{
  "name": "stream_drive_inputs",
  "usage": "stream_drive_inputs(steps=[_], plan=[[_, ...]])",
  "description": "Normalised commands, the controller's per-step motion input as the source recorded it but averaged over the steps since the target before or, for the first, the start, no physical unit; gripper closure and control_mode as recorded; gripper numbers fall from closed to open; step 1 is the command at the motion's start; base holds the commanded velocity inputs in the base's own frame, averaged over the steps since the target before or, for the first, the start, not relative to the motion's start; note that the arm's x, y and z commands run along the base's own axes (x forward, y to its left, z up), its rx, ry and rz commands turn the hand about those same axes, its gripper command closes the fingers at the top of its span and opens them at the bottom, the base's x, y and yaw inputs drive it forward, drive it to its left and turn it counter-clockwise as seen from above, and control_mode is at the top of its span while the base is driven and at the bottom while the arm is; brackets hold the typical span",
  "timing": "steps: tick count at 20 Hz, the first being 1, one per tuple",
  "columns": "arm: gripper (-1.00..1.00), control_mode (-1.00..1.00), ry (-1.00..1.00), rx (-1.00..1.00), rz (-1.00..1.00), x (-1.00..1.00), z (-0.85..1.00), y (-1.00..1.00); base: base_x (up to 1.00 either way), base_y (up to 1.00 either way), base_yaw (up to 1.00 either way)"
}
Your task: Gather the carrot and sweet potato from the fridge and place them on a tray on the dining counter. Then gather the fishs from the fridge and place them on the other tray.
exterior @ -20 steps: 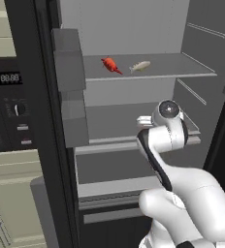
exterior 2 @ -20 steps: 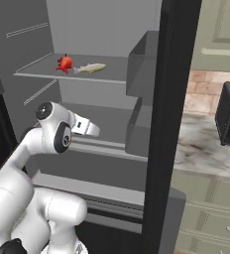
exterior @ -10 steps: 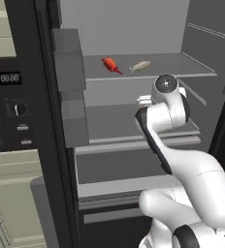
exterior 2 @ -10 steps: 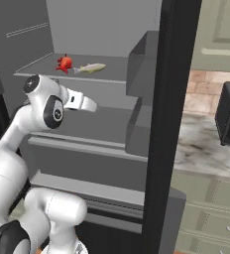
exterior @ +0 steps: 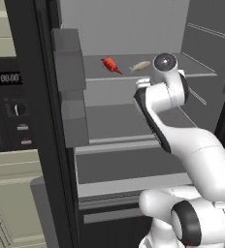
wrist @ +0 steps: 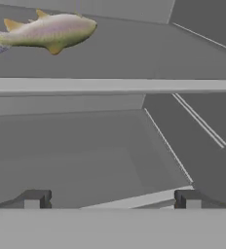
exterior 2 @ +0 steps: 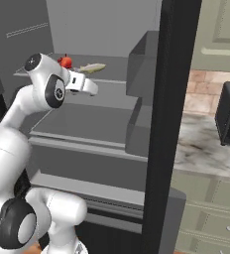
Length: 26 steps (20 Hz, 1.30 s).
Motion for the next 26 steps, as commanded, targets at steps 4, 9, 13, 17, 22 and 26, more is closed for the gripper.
stream_drive_inputs(steps=[4, 9, 13, 17, 22, 26], plan=[[-1.00, -1.00, 0.00, 0.00, -0.02, 0.69, 0.24, 0.01, 0.00, 0.00, 0.00], [-1.00, -1.00, -0.03, 0.01, 0.00, 0.52, 0.26, 0.00, 0.00, 0.00, 0.00], [-1.00, -1.00, -0.03, 0.01, 0.00, 0.37, 0.47, 0.04, 0.00, 0.00, 0.00], [-1.00, -1.00, -0.01, 0.02, -0.01, 0.54, 0.29, 0.10, 0.00, 0.00, 0.00], [-1.00, -1.00, 0.00, 0.04, -0.10, 0.67, 0.01, 0.05, 0.00, 0.00, 0.00], [-1.00, -1.00, 0.01, 0.04, -0.20, 0.53, 0.00, 0.06, 0.00, 0.00, 0.00]])
